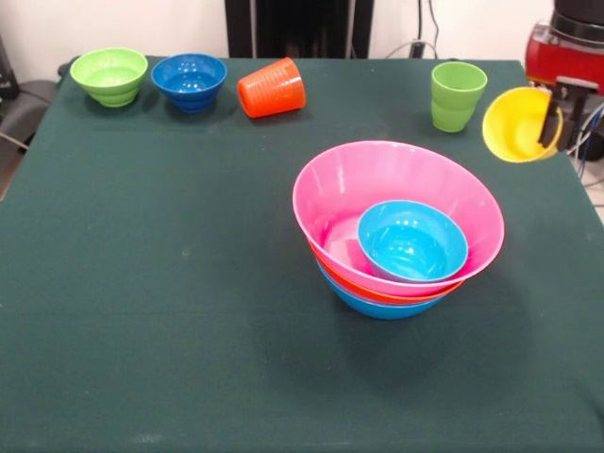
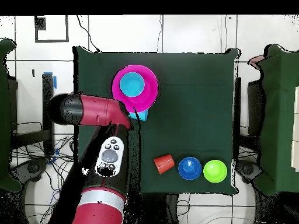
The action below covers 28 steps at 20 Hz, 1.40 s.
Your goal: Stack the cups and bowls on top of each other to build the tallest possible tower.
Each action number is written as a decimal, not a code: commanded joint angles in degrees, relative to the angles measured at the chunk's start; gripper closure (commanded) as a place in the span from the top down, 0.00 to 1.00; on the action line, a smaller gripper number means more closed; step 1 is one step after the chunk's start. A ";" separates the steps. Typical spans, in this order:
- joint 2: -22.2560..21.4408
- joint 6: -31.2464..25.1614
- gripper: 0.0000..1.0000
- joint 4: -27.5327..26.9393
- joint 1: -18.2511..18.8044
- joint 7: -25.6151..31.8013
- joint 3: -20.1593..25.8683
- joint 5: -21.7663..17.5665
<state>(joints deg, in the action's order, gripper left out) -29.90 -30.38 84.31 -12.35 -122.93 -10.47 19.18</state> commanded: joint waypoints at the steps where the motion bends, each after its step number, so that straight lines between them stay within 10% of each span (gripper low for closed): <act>1: -3.48 1.43 0.00 9.38 1.49 -3.25 9.26 0.12; 13: -3.84 6.43 0.00 12.46 3.95 -2.01 10.56 -2.41; 28: -1.92 -9.22 0.00 1.82 14.44 8.49 13.63 -12.02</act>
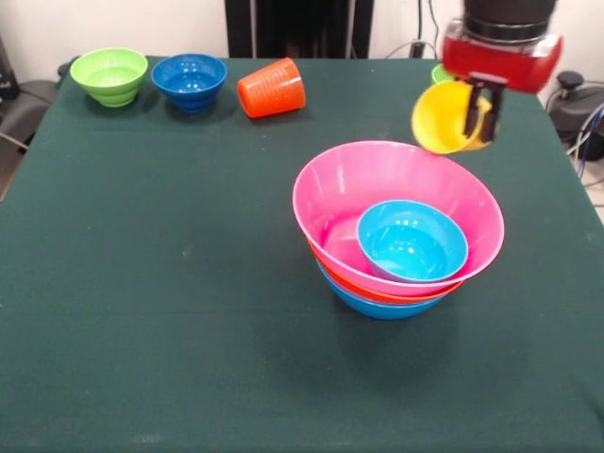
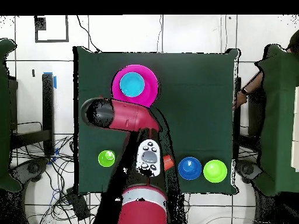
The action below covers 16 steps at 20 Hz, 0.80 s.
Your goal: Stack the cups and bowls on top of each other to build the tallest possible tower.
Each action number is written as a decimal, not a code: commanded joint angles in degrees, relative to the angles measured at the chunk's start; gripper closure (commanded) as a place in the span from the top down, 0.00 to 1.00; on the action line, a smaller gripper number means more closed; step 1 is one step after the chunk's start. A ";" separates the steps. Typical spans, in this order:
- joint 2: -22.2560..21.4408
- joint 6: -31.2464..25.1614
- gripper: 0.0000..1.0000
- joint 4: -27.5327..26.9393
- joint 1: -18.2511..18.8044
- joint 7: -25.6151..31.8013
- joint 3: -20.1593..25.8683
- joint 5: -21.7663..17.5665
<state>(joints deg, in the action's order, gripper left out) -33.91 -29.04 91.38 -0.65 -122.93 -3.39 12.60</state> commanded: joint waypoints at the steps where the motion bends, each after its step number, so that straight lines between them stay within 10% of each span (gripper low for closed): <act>1: 1.93 -11.56 0.00 -5.80 2.97 8.03 6.80 -5.61; 16: 3.92 -16.03 0.00 -14.10 2.82 0.53 5.91 -4.95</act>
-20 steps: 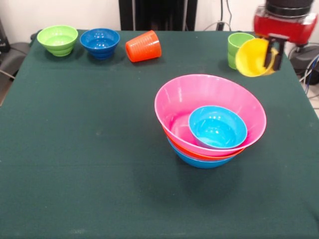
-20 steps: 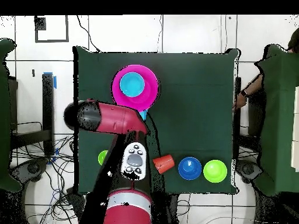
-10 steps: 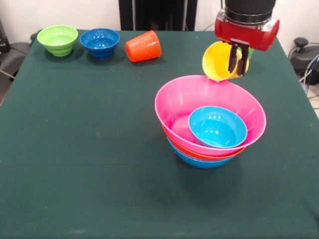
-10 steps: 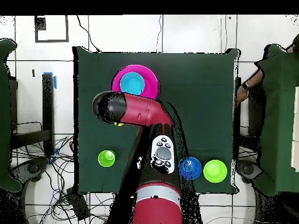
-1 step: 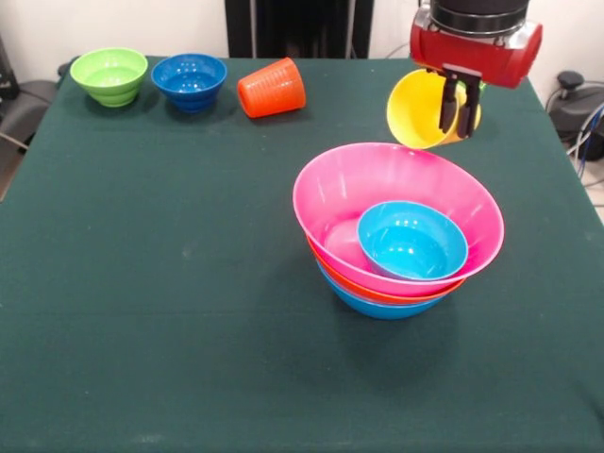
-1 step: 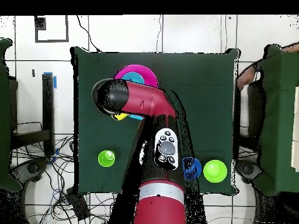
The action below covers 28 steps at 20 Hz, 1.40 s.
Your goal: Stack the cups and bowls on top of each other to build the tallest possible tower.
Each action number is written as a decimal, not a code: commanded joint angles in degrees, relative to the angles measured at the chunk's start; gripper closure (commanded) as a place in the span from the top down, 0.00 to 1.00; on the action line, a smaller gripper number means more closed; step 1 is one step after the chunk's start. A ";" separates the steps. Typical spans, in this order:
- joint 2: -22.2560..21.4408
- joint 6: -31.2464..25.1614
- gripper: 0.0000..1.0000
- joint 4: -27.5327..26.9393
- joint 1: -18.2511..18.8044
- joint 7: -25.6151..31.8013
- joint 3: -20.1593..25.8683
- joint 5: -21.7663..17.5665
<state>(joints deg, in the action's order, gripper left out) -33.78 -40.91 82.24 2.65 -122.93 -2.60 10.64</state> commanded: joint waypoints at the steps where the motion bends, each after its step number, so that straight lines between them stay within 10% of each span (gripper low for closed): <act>1: 4.06 -4.04 0.00 -5.32 -0.56 0.27 4.89 -3.07; 22: 7.44 0.43 0.00 -8.33 -0.89 -1.04 3.69 -3.22; 23: 7.45 0.56 1.00 -8.31 -0.86 -1.01 3.70 -3.19; 28: 7.31 0.74 1.00 -7.98 -0.56 -0.65 4.18 -2.94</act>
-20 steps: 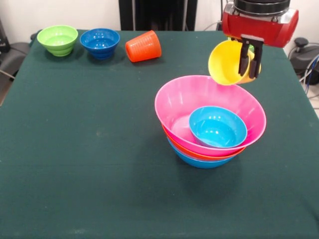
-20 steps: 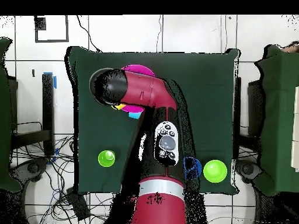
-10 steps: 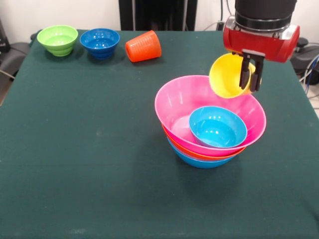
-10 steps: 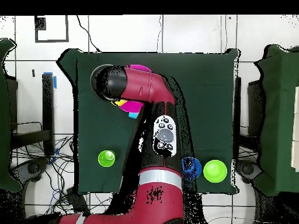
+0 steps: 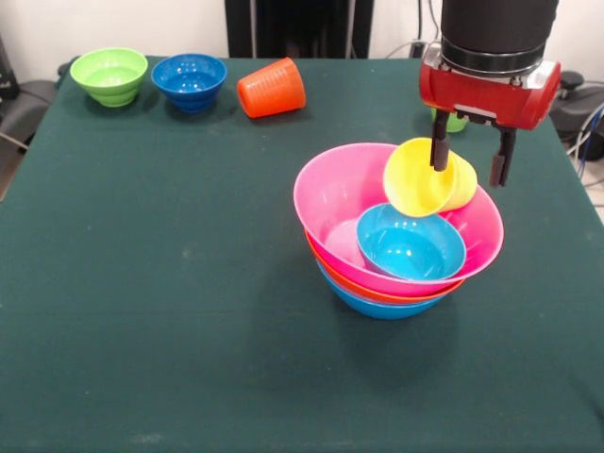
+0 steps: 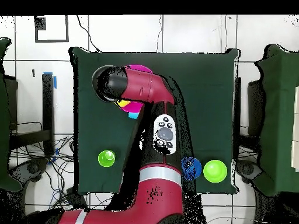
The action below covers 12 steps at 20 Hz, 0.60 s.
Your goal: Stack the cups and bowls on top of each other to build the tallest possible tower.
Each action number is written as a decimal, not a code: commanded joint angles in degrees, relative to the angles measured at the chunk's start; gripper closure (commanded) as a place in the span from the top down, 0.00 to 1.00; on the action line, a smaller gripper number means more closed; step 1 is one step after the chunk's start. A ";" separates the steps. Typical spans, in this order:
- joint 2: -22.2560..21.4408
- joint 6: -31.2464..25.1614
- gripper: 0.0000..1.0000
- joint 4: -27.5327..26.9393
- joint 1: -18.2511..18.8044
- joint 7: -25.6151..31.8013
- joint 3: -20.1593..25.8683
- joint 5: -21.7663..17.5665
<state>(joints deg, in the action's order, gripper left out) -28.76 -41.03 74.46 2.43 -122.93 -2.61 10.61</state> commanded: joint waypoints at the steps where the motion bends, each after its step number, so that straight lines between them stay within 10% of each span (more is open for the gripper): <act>1: 2.28 0.85 1.00 -0.21 -0.42 -0.77 4.07 -2.95; 12: 2.90 1.81 1.00 -0.68 -0.14 0.56 4.32 -3.71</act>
<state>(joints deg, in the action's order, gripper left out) -28.63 -41.03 74.30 2.42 -122.93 -2.64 10.61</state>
